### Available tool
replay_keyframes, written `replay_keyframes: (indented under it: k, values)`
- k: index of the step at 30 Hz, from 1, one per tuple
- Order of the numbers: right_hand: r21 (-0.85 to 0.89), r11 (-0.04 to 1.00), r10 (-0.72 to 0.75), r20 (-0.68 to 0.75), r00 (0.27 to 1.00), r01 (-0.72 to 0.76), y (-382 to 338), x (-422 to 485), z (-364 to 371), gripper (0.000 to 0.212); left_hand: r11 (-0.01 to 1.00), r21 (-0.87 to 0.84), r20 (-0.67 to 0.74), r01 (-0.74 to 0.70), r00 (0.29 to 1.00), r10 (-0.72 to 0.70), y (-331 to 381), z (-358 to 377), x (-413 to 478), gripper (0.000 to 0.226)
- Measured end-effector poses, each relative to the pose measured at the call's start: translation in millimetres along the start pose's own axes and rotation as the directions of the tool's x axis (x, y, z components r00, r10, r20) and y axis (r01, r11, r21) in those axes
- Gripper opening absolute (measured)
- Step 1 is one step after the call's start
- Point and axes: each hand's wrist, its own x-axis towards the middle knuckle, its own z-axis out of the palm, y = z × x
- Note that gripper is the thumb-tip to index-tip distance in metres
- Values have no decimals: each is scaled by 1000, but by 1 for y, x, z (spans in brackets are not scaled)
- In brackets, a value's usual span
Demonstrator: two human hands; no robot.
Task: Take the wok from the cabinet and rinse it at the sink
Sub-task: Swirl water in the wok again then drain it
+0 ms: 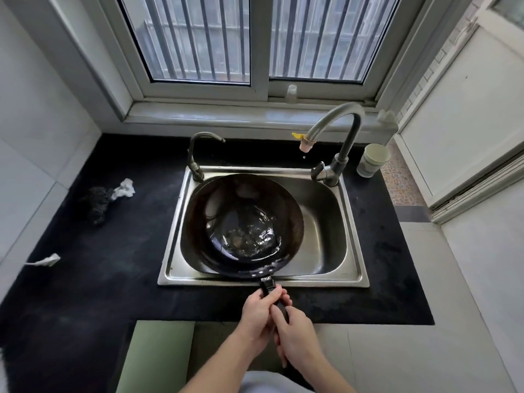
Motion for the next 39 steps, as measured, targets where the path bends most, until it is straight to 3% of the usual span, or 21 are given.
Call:
replay_keyframes:
  k: [8,20,23,29,36,39]
  values:
    - [-73,997,-8,46,999,11,17,-1,-20,23,999,26,-13,-41,999,41,-21,10,-2,9]
    - [-122,991,-63,-12,998,62,0,34,-57,30,999,15,62,-37,997,36,-3,58,23,6]
    - [-131,986,-105,1,994,104,-6,43,-53,35,998,15,43,-59,997,59,8,57,25,7]
    - [-130,983,-124,31,992,127,-11,40,-32,28,997,-34,30,-69,997,70,15,35,19,5]
    - [-99,993,-62,-21,998,60,8,22,-17,26,1000,13,72,-13,997,12,2,9,22,8]
    - [-146,985,-104,-73,992,92,10,19,-20,30,999,46,85,1,996,-5,-2,12,24,9]
